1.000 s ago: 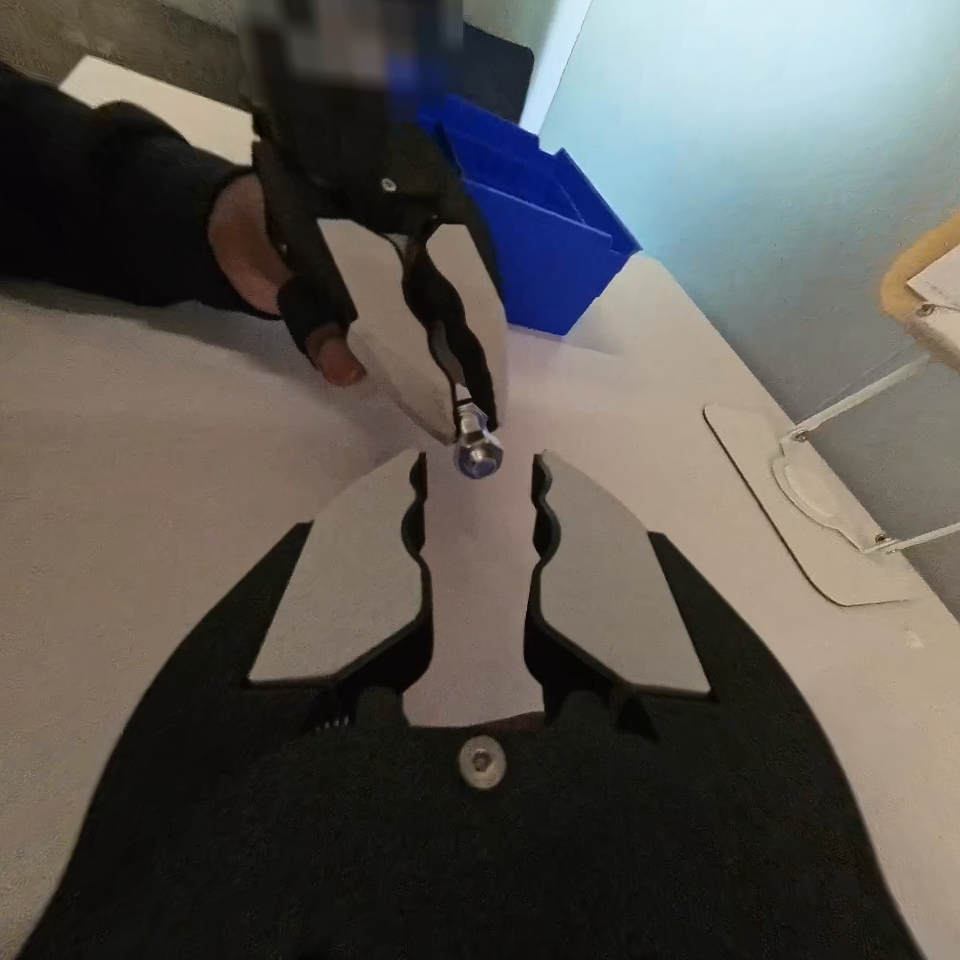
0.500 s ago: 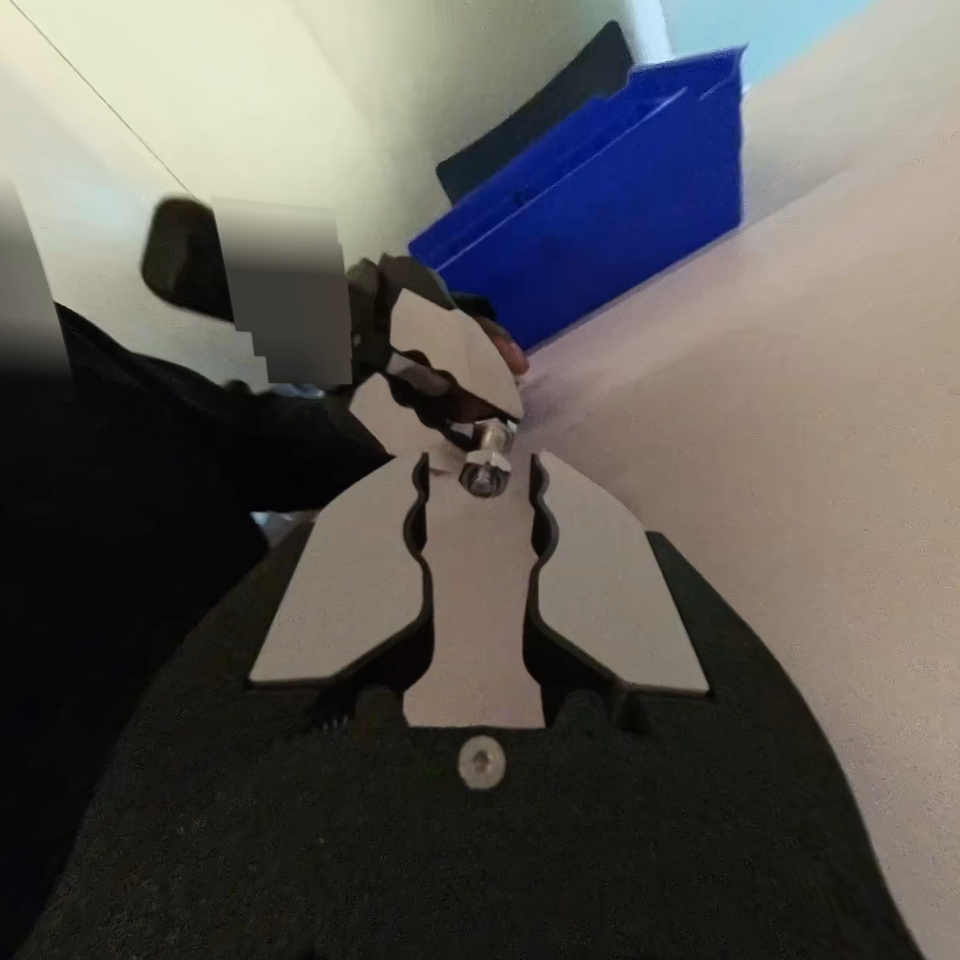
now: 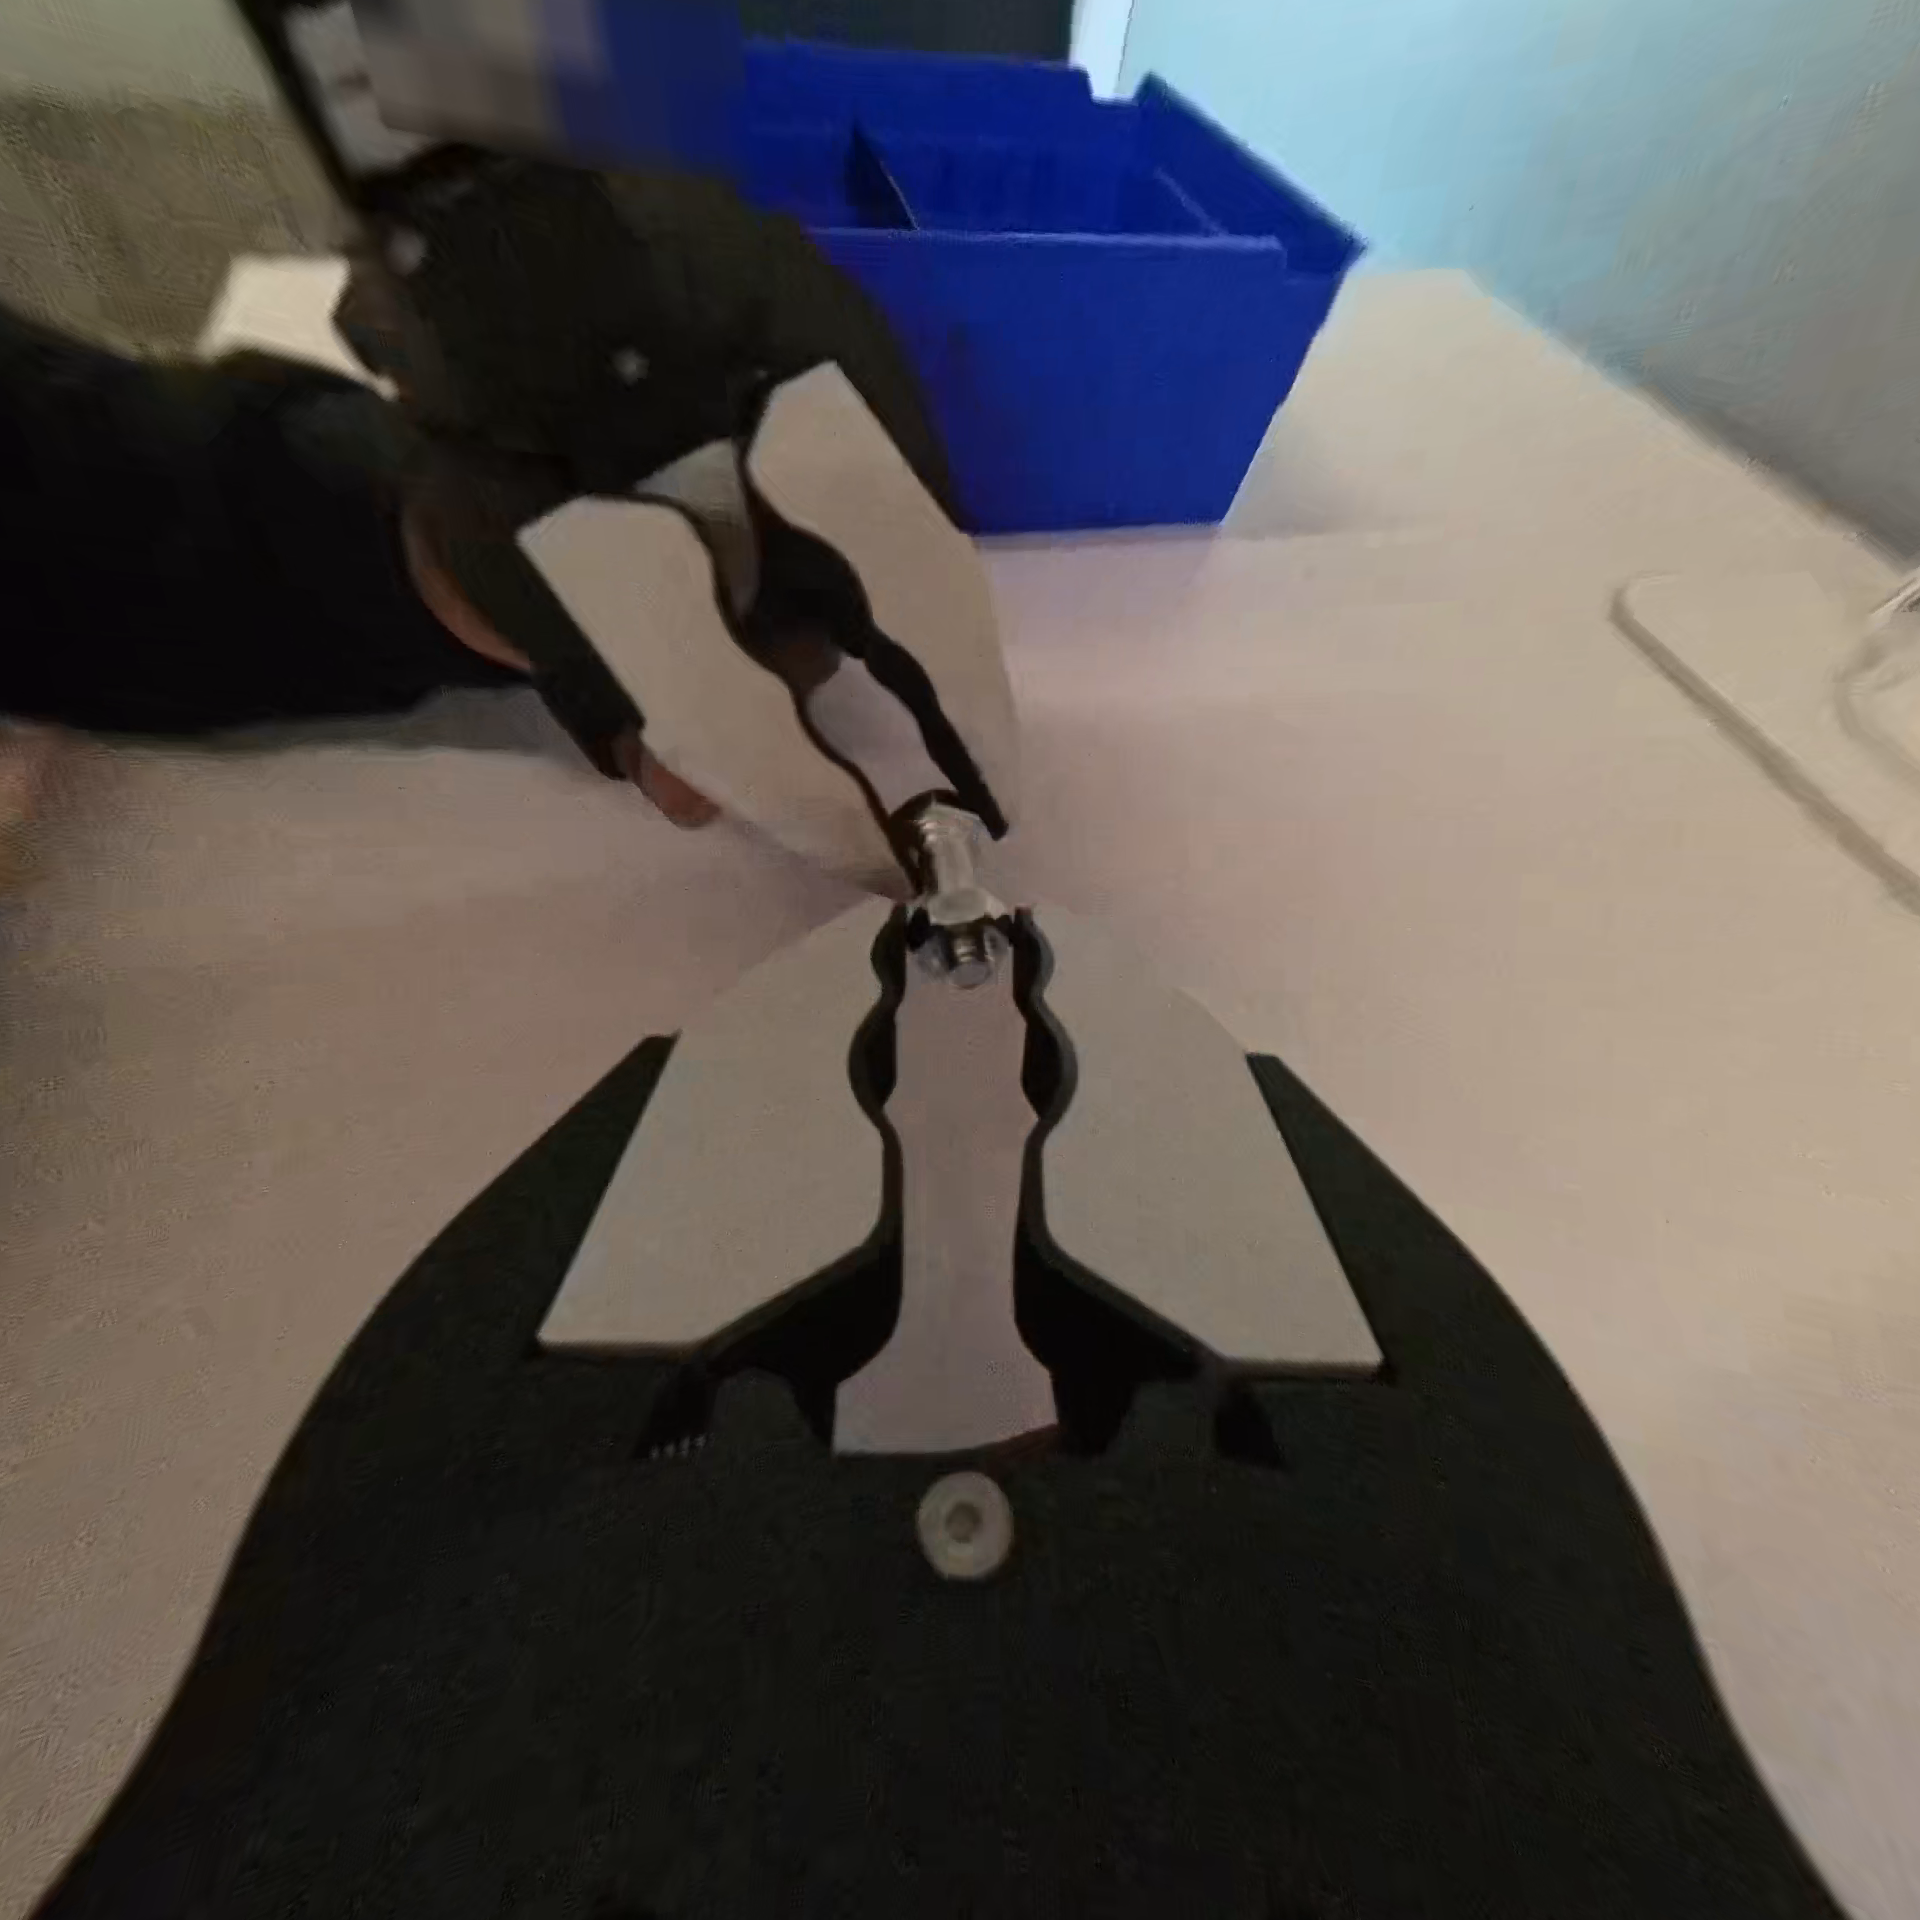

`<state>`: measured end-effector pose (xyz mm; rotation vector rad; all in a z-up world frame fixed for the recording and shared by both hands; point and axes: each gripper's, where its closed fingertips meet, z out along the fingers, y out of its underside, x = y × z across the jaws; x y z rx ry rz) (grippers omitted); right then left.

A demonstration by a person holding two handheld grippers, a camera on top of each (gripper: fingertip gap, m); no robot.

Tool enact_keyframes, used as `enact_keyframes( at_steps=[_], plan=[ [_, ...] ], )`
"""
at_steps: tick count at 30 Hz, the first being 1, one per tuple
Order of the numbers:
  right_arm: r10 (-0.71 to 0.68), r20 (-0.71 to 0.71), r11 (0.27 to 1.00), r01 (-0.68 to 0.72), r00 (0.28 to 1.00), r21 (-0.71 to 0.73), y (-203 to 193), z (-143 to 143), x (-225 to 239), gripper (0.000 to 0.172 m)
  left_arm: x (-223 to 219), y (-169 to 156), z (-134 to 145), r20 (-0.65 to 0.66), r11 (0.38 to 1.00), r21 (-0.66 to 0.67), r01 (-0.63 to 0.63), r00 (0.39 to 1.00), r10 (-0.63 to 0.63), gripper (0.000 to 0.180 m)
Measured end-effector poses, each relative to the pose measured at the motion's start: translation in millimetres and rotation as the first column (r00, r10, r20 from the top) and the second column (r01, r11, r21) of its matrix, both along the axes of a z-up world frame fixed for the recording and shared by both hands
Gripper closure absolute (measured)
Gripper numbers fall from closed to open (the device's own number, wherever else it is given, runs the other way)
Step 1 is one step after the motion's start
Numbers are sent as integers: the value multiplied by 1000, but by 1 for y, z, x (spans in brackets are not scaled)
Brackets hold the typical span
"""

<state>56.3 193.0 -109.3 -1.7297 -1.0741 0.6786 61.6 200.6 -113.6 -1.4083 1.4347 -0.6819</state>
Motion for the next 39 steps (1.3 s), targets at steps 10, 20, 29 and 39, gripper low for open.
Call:
enact_keyframes(
  at_steps=[10, 20, 29, 39],
  plan=[
    [-1, -475, 895, -212, 880, -393, -2, 28, 3, 137, -2, 4, 9, 39, 1000, 17, -18, 999, 17, 164],
    [-8, 148, 921, -51, 989, 387, -2, 13, 0, 131, 1, -3, 7, 145, 931, -358, 78, 989, -27, 164],
    [21, -222, 912, -109, 975, -396, -13, -5, -5, 154, 2, -6, 6, -25, 981, 190, 29, 999, -25, 164],
    [74, 0, 991, -73, 997, 112, -6, 9, 0, 131, -5, 5, 13, 63, 1000, -28, -10, 998, 11, 164]
  ],
)
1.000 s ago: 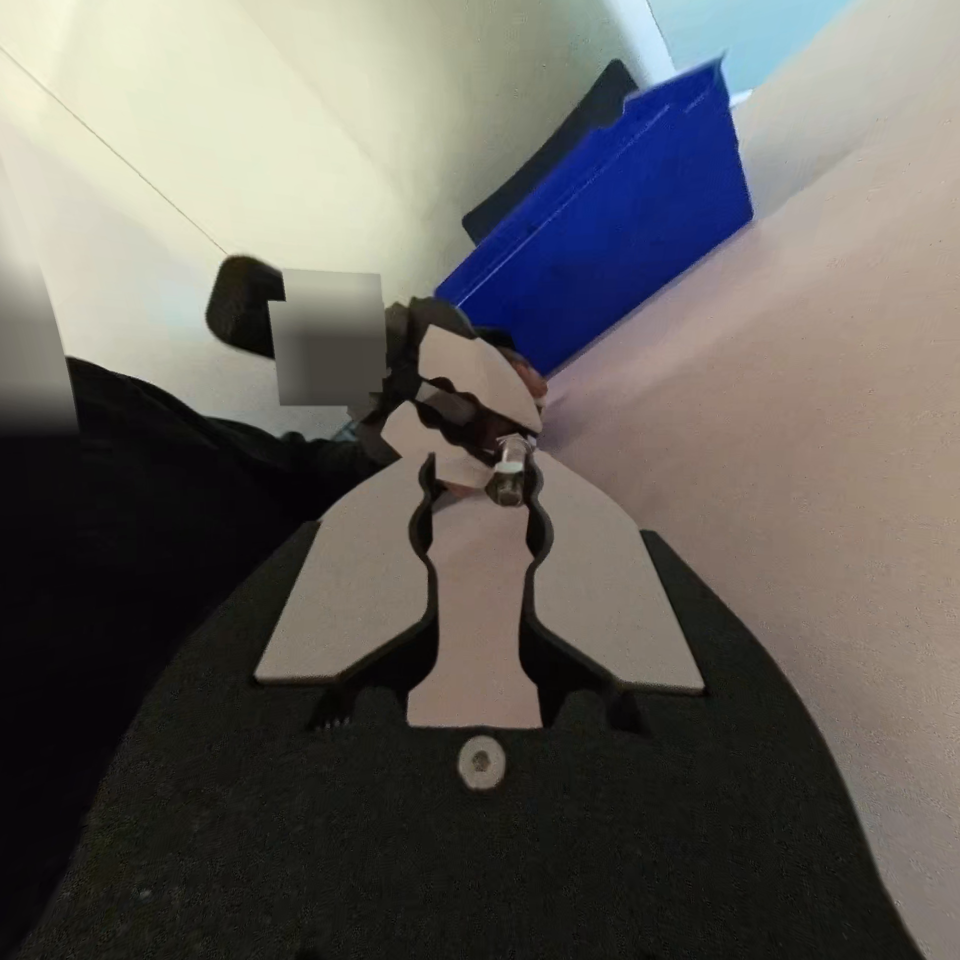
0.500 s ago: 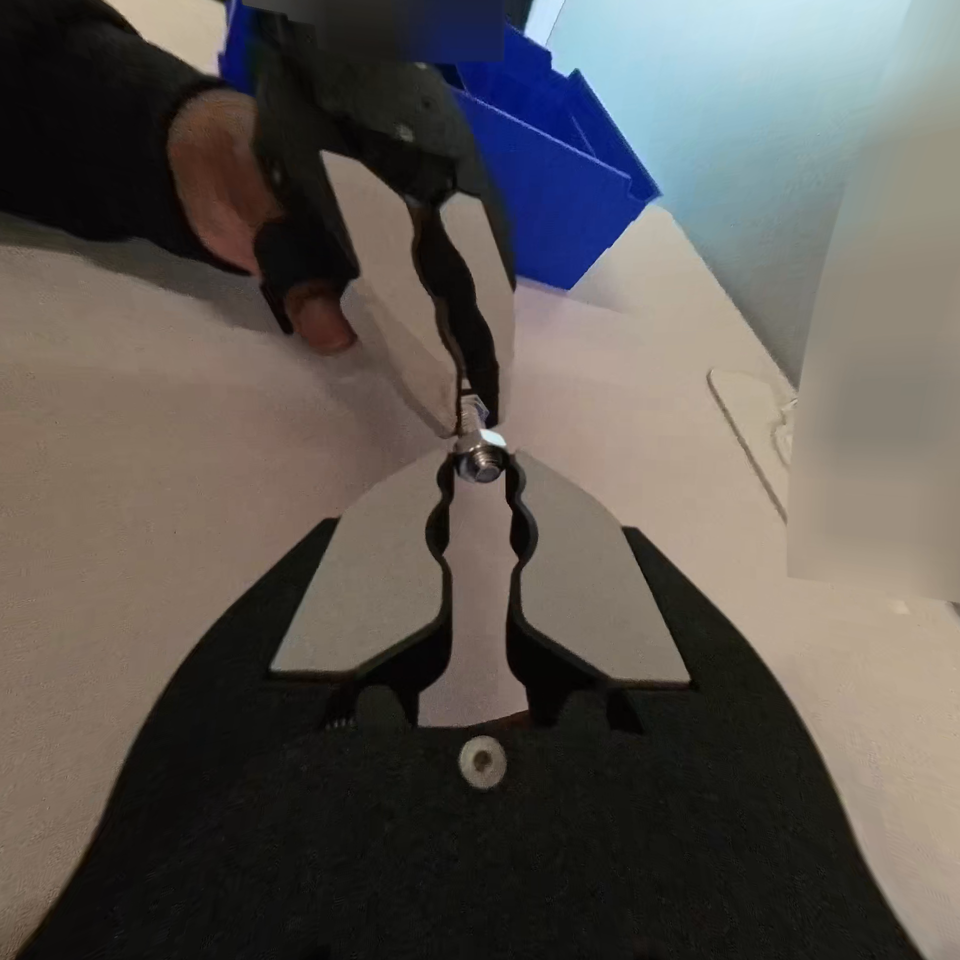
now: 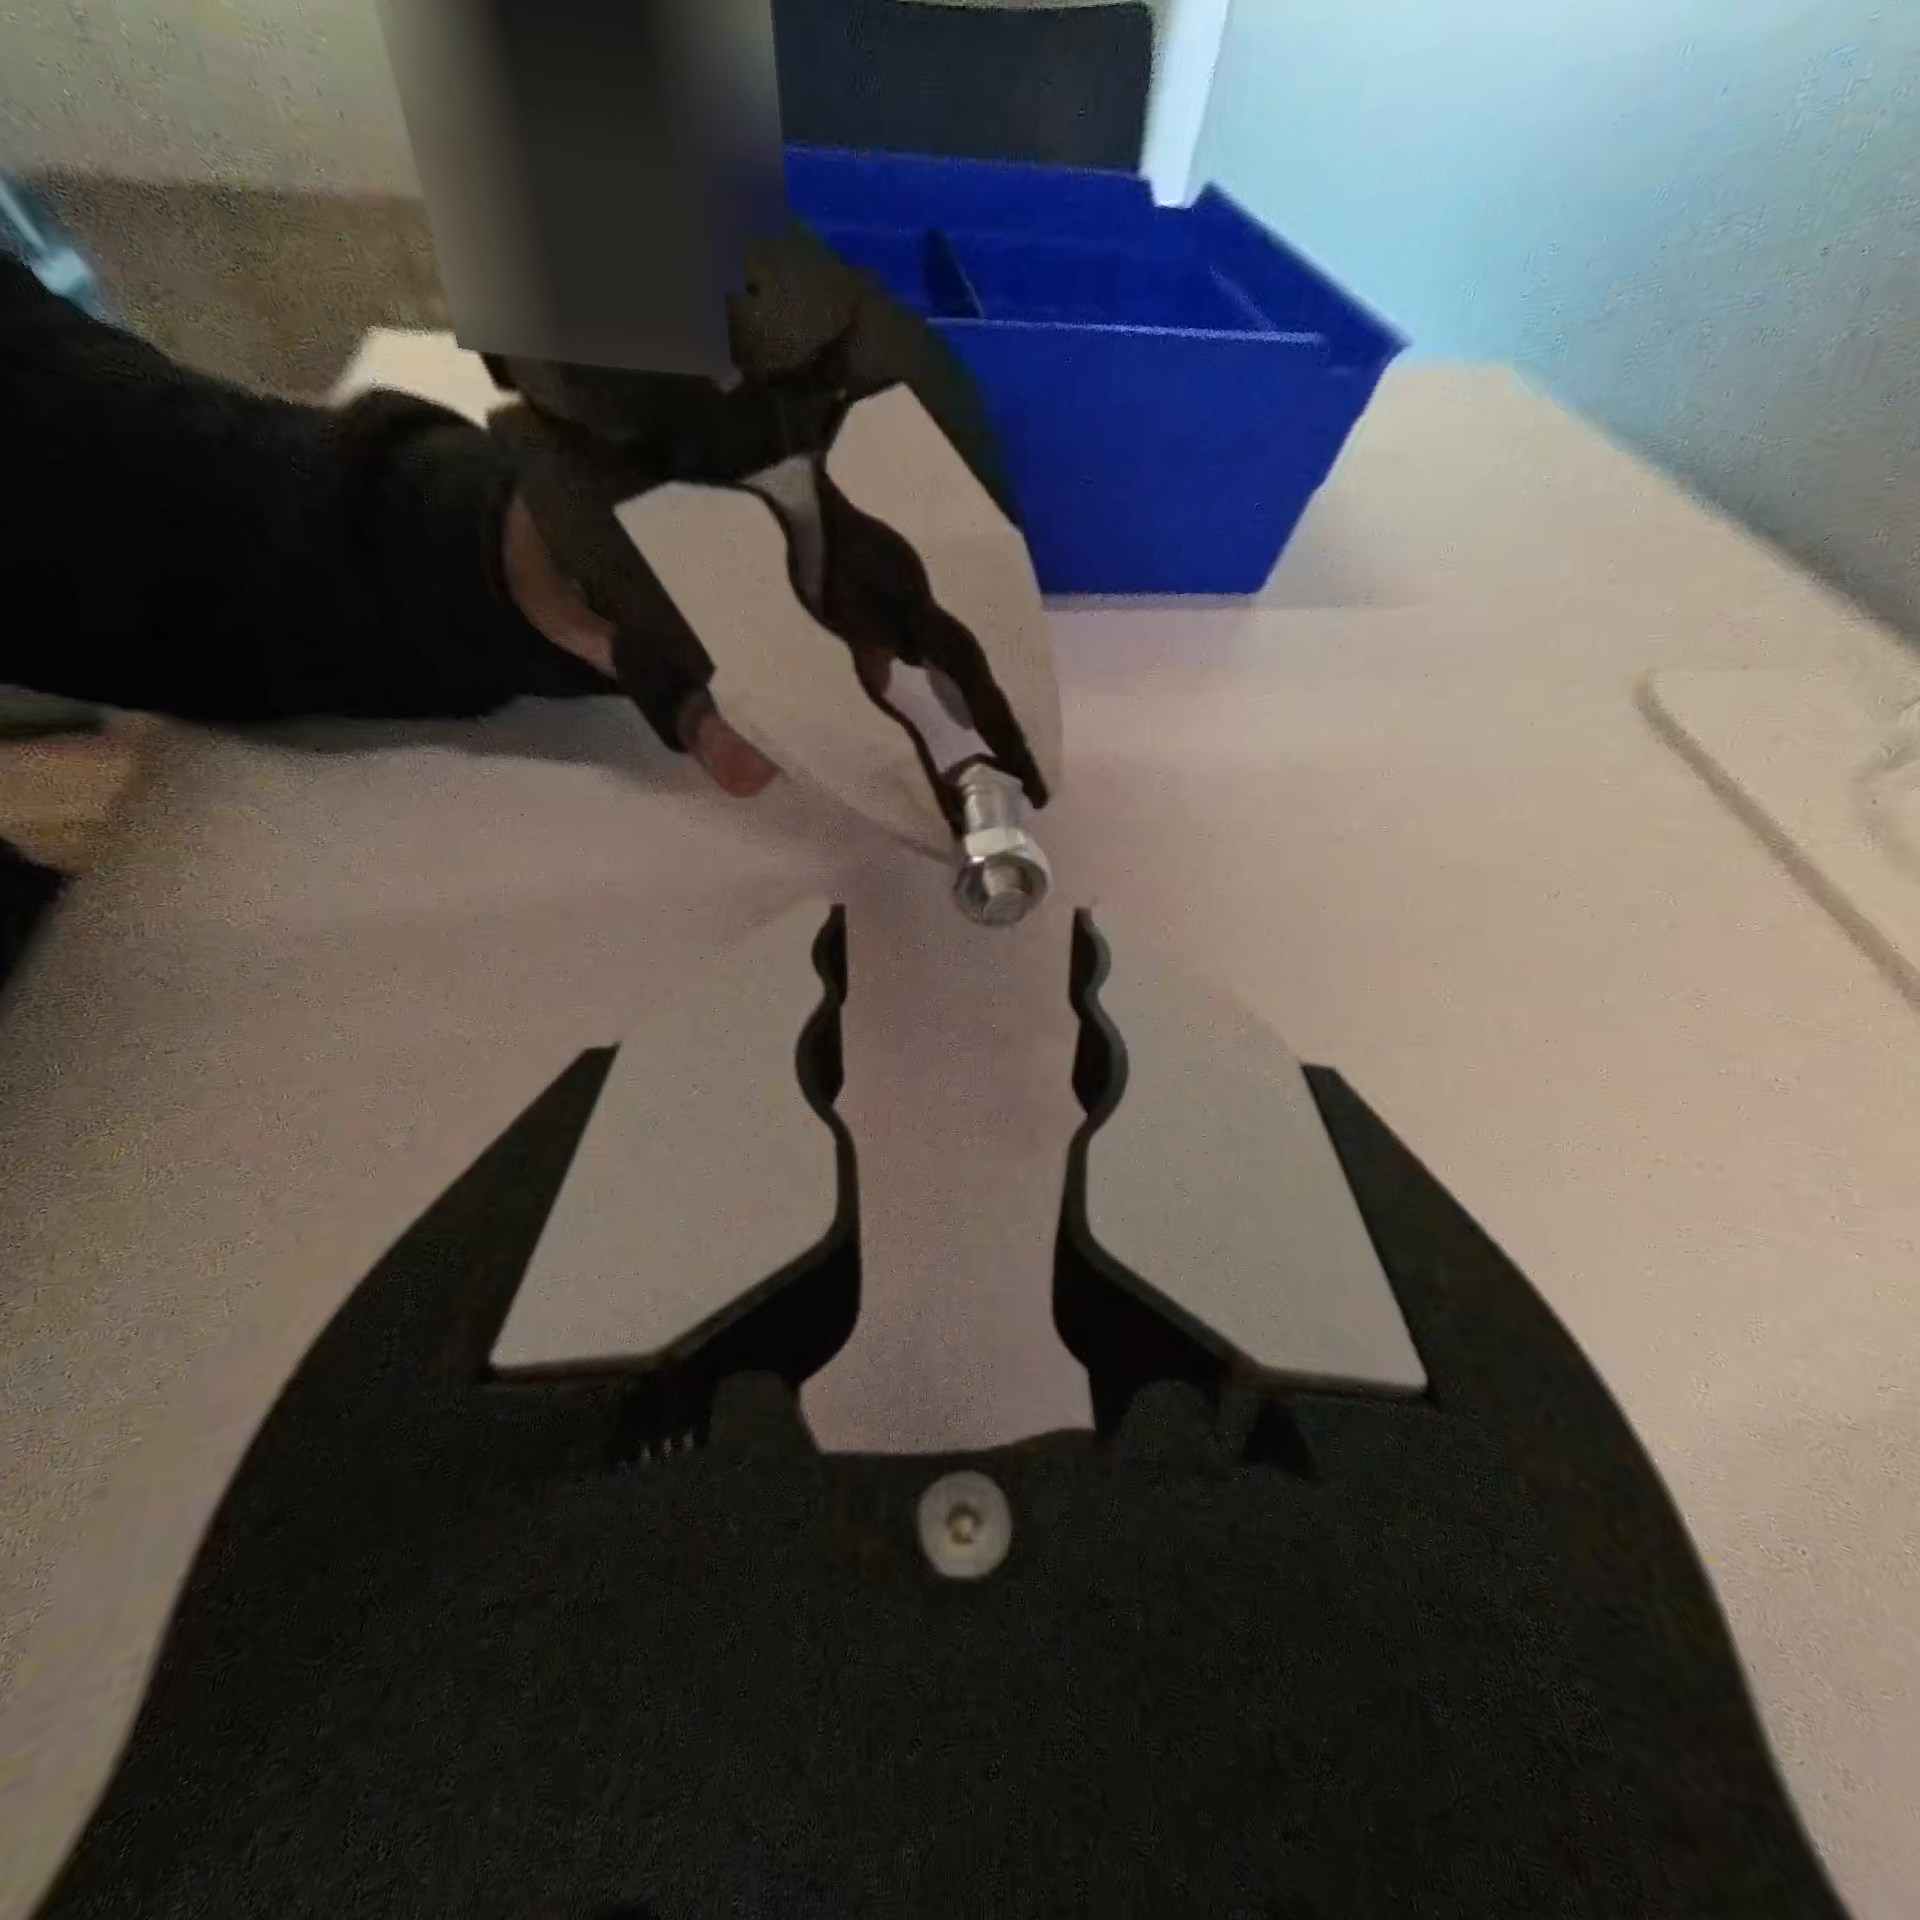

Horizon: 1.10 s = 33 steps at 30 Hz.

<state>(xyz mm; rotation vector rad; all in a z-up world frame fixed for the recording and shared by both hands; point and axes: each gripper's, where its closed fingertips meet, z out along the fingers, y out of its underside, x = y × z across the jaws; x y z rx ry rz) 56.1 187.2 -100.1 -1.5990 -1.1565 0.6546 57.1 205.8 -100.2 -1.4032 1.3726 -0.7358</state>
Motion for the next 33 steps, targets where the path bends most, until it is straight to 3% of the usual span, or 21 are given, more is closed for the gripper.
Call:
enact_keyframes(
  at_steps=[3, 5, 7, 8, 10, 12, 15, 17, 19, 22, 24, 27, 30, 31, 33],
  plan=[
    [-61, 112, 972, 33, 992, 234, 5, 2, 2, 127, -1, -1, -1, 27, 994, -105, 21, 999, -18, 164],
    [-80, 167, 952, 26, 983, 306, 5, -1, 2, 128, 0, -4, -4, 25, 987, -152, 42, 999, -38, 164],
    [-77, 193, 946, 11, 978, 323, 3, -4, 0, 138, 2, -7, -7, 22, 982, -177, 61, 998, -58, 164],
    [-73, 193, 952, 11, 978, 307, 2, -6, -1, 151, 4, -9, -8, 16, 984, -168, 65, 998, -63, 164],
    [-55, 169, 987, 28, 984, 159, 2, -12, 0, 154, 4, -9, -12, -24, 995, -83, 53, 998, -55, 164],
    [-31, 43, 991, 36, 999, -127, -1, -14, 0, 155, 4, -8, -14, -84, 994, 98, 40, 996, -32, 164],
    [-19, -228, 831, -111, 973, -545, -9, -12, -1, 154, 5, -11, -9, -146, 926, 372, 58, 989, -3, 164],
    [-14, -358, 767, -220, 933, -603, -10, -2, -2, 145, 5, -12, -5, -140, 914, 401, 60, 990, -4, 163],
    [-13, -359, 835, -187, 933, -517, -4, 5, 0, 133, 3, -9, -2, -104, 949, 312, 42, 995, -10, 163],
    [-5, -198, 971, -43, 980, -235, 3, 9, 5, 125, -1, -2, 2, -33, 992, 122, 14, 999, -10, 164],
    [-19, -98, 999, 16, 995, -29, 5, 13, 7, 125, -2, -2, 6, 25, 999, -12, 29, 999, -29, 164],
    [-38, 21, 981, 33, 999, 189, 4, 13, 4, 126, -1, -6, 6, 69, 988, -136, 67, 996, -58, 164],
    [-40, 101, 969, 14, 994, 248, 0, 3, -2, 140, 3, -13, -2, 48, 979, -176, 99, 995, -92, 164],
    [-31, 104, 972, 5, 994, 235, -2, 1, -4, 150, 5, -15, -4, 29, 982, -160, 100, 995, -97, 164],
    [-28, 102, 993, 16, 994, 114, -2, -7, -4, 154, 6, -14, -10, -24, 995, -70, 77, 997, -79, 164]
  ],
)
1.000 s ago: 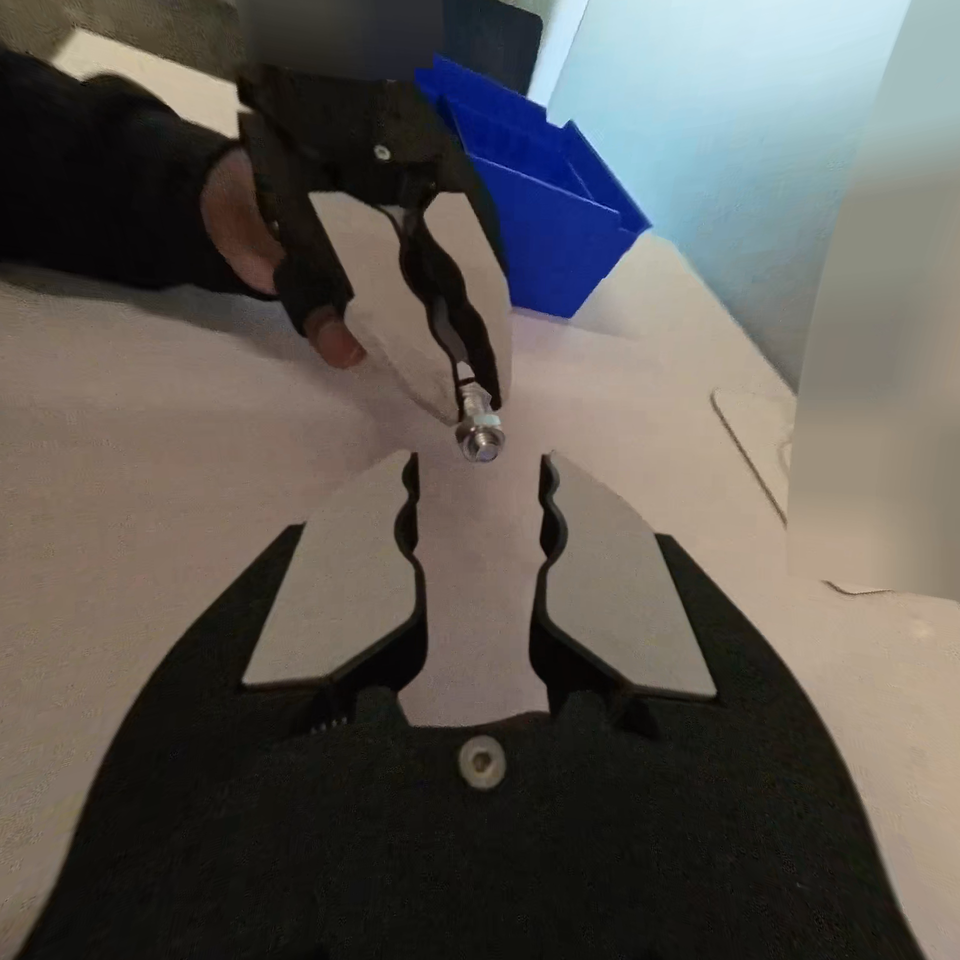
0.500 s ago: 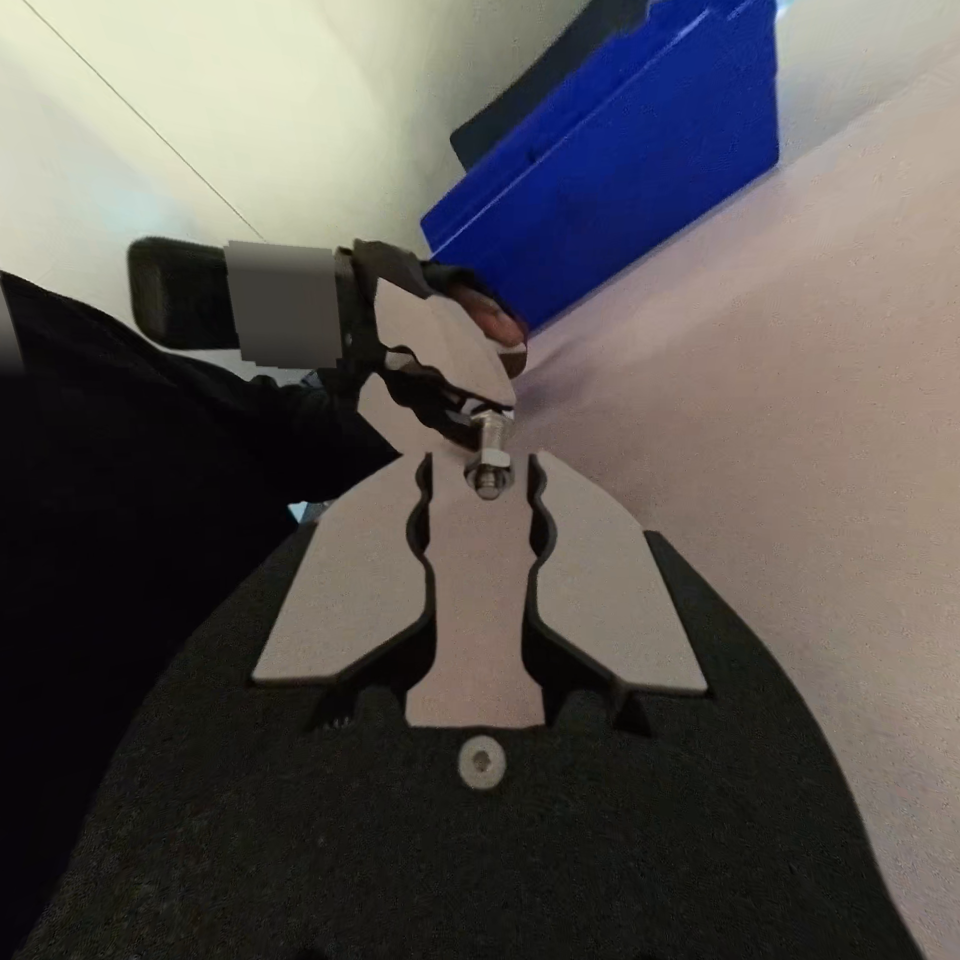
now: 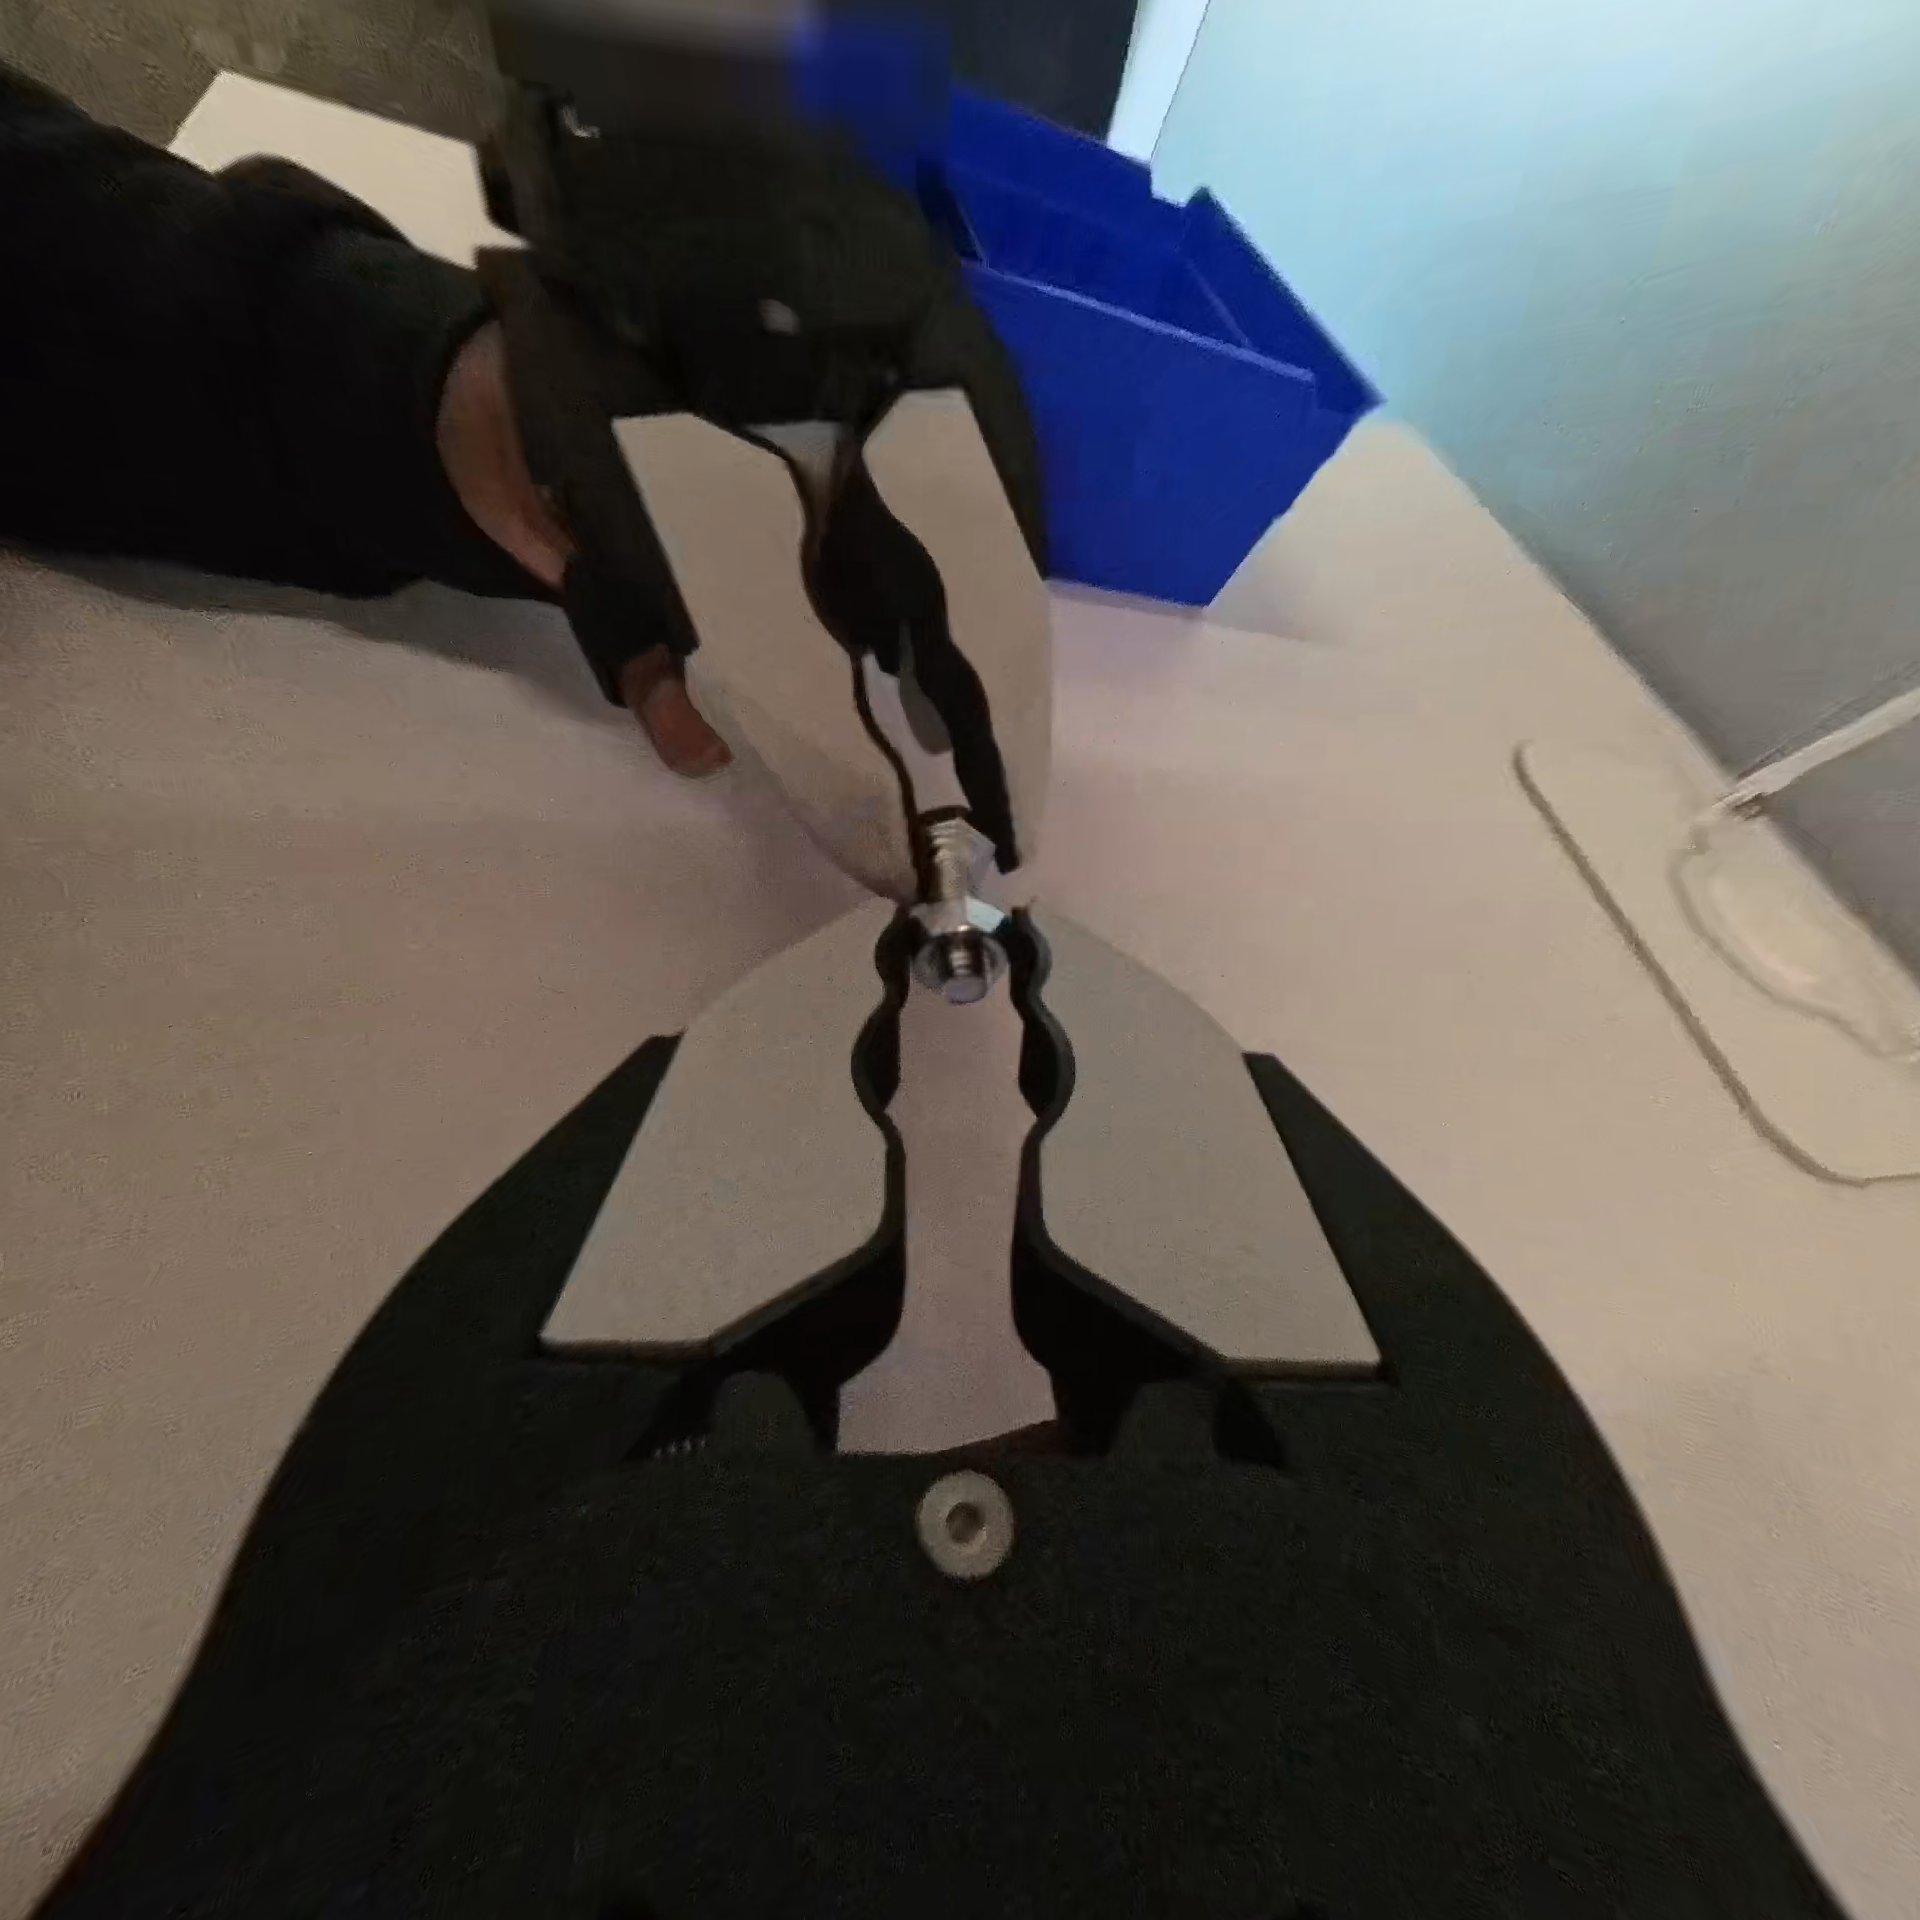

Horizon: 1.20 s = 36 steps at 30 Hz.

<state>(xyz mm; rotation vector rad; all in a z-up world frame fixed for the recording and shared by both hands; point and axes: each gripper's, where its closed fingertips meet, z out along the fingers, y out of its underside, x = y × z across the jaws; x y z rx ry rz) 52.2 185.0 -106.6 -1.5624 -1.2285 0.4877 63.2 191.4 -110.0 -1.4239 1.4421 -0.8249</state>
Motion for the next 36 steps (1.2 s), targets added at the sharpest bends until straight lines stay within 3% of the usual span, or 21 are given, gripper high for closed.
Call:
enact_keyframes(
  at_steps=[2, 5, 7, 8, 10, 14, 17, 19, 21, 24, 27, 29, 30, 32, 34, 36],
  plan=[
    [-23, -96, 969, -1, 995, -245, -1, -5, 0, 154, 0, 1, -3, -54, 986, 169, -14, 998, 23, 164],
    [-75, -311, 774, -141, 947, -617, -8, -4, 0, 154, 1, -2, -2, -96, 920, 393, 9, 995, 32, 164],
    [-99, -453, 675, -275, 886, -685, -10, 9, -1, 147, 2, -4, 3, -68, 926, 378, 10, 998, 17, 164],
    [-102, -503, 666, -317, 858, -675, -10, 17, -1, 140, 2, -3, 4, -52, 945, 327, 9, 999, 8, 164],
    [-74, -514, 749, -293, 854, -594, -6, 26, 1, 134, -1, 2, 7, -7, 975, 221, -16, 1000, 18, 164],
    [-28, -274, 970, -41, 961, -240, 4, 25, 9, 123, -6, 8, 13, 85, 998, -53, -17, 996, 22, 164],
    [-25, -85, 999, 28, 996, 36, 5, 21, 8, 123, -6, 5, 13, 110, 988, -153, 16, 994, 1, 164],
    [-7, 0, 994, 7, 1000, 110, 0, 14, 3, 130, -4, 2, 11, 102, 985, -168, 28, 995, -11, 164],
    [-22, 28, 995, 19, 999, 95, -1, 7, 1, 153, -2, -1, 9, 88, 991, -132, 33, 996, -22, 164],
    [-36, -61, 983, 24, 997, -180, -2, 0, 2, 154, -2, 1, 3, 10, 997, 73, -7, 1000, 6, 164],
    [-69, -288, 823, -109, 955, -558, -9, 0, 0, 154, -2, -1, 6, -40, 943, 334, -8, 999, 23, 164],
    [-98, -431, 692, -250, 897, -678, -11, 7, 0, 154, -1, -2, 9, -33, 926, 378, -7, 999, 21, 164],
    [-105, -485, 674, -296, 868, -676, -10, 14, 0, 147, -1, -1, 11, -14, 941, 338, -14, 1000, 20, 164],
    [-84, -495, 751, -272, 865, -602, -5, 21, 3, 137, -3, 5, 10, 10, 977, 211, -36, 999, 34, 164],
    [-54, -393, 883, -140, 918, -448, 2, 22, 7, 130, -7, 12, 10, 38, 995, 83, -61, 998, 58, 164],
    [-51, -270, 969, -18, 962, -245, 7, 23, 11, 125, -8, 13, 13, 79, 997, -55, -53, 995, 57, 164]
  ],
)
